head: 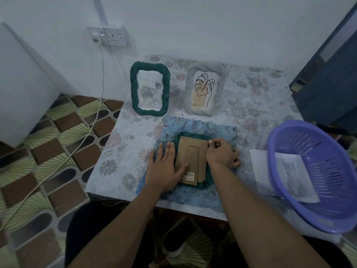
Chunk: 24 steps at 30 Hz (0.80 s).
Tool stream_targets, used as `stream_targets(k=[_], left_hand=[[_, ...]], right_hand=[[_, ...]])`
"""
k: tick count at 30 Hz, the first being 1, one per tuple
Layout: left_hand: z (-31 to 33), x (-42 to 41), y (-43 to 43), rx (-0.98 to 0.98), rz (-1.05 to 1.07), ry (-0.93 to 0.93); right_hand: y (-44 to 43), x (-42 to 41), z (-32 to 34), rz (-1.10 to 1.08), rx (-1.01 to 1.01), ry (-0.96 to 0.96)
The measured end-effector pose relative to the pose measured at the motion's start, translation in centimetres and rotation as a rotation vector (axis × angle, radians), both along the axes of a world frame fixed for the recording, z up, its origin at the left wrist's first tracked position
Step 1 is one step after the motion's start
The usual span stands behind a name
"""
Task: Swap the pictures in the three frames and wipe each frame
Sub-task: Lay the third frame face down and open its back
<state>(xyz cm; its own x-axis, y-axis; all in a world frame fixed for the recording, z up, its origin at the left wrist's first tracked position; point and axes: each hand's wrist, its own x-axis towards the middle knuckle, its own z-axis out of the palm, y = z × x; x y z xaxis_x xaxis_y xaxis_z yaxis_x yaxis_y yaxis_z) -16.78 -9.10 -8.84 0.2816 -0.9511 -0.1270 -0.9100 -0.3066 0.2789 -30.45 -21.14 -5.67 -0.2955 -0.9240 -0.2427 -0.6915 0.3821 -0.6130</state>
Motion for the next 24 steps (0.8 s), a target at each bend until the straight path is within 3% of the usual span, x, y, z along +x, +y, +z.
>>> stream_targets(k=[11,19,24], left_hand=[[0.3,-0.1,0.1,-0.013,0.0,0.0],[0.4,-0.1,0.2,0.01,-0.004,0.026],[0.5,-0.3,0.2,0.001,0.003,0.02]], right_hand=[[0.3,-0.9,0.7,0.066,-0.003,0.029],[4.4,-2.8,-0.7,0.61,-0.257,0.216],[7.5,-3.6,-2.0,0.818,-0.234,0.256]])
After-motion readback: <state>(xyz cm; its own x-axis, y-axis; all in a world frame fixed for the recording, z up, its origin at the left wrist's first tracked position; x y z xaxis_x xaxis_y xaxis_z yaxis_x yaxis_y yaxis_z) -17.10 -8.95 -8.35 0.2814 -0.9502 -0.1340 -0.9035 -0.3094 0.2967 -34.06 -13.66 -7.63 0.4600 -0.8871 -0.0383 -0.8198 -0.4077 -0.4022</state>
